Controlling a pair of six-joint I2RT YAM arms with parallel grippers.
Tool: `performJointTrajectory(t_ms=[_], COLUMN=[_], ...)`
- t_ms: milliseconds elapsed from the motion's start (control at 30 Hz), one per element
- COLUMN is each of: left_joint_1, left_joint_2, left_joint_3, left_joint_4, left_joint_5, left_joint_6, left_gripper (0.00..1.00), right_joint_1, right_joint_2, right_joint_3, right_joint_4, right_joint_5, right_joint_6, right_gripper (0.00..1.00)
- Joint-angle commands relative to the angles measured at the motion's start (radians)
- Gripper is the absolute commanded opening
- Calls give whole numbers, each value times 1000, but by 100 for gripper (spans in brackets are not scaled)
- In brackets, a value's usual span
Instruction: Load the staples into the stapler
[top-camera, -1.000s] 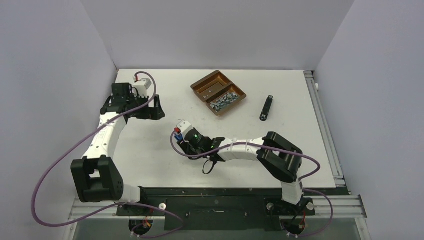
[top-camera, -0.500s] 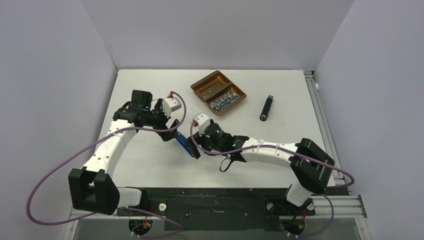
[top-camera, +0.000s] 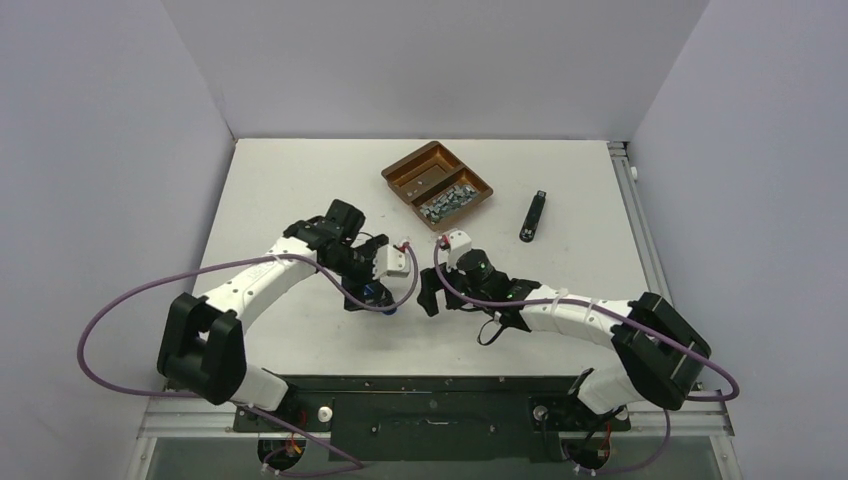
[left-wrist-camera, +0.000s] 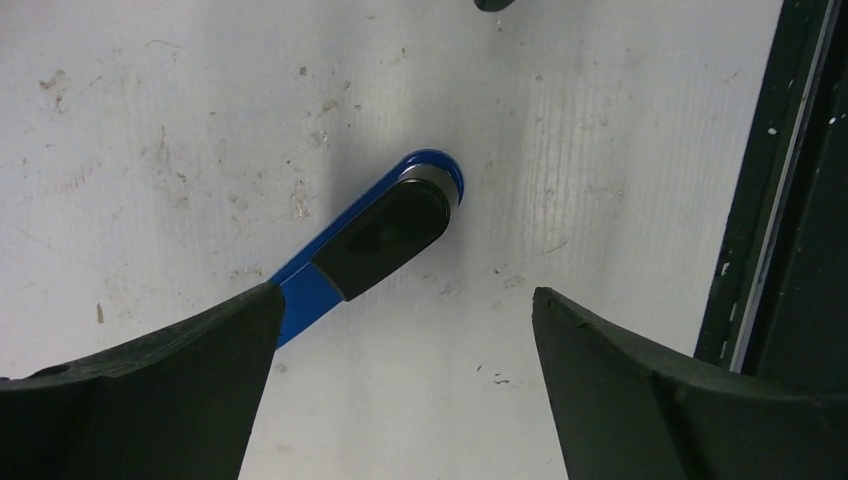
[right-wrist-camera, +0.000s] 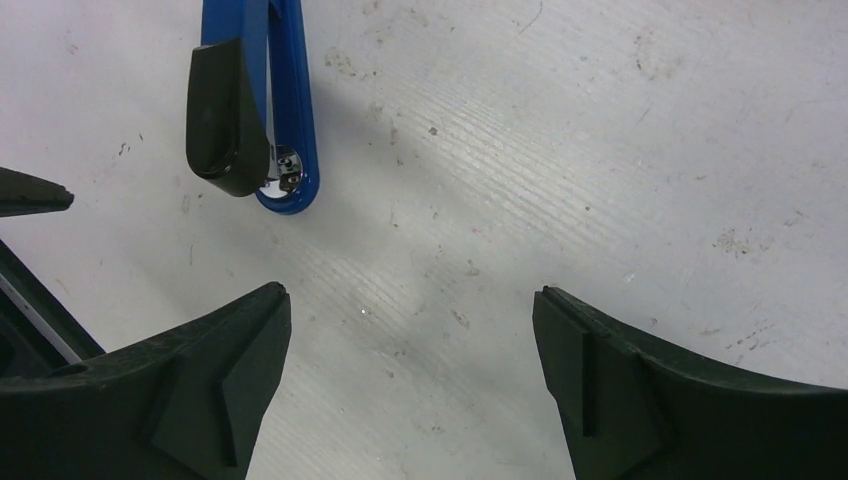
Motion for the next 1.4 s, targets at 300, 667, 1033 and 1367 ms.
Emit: performJointTrajectory(t_ms=[300,667,1033,1367], left_joint_1=[-61,-142,-146,-148], left_joint_2=[104,147,25,-134], left_joint_3=[-6,-70,47,-57], left_joint_4=[37,81,24,98], left_joint_5=[-69,-79,0,64], left_joint_6=[524,668,480,441], left_gripper=[79,28,7,6], right_joint_1=[-30,-32,-33,-44], right_joint_2=[-51,-51,48,82], right_joint_3=[-90,-133,-93,-63], right_joint_4=[140,205,296,387], right_joint_5=[-57,-73,-246,-342], right_joint_6=[100,153,164,217], right_gripper=[88,86,85,82])
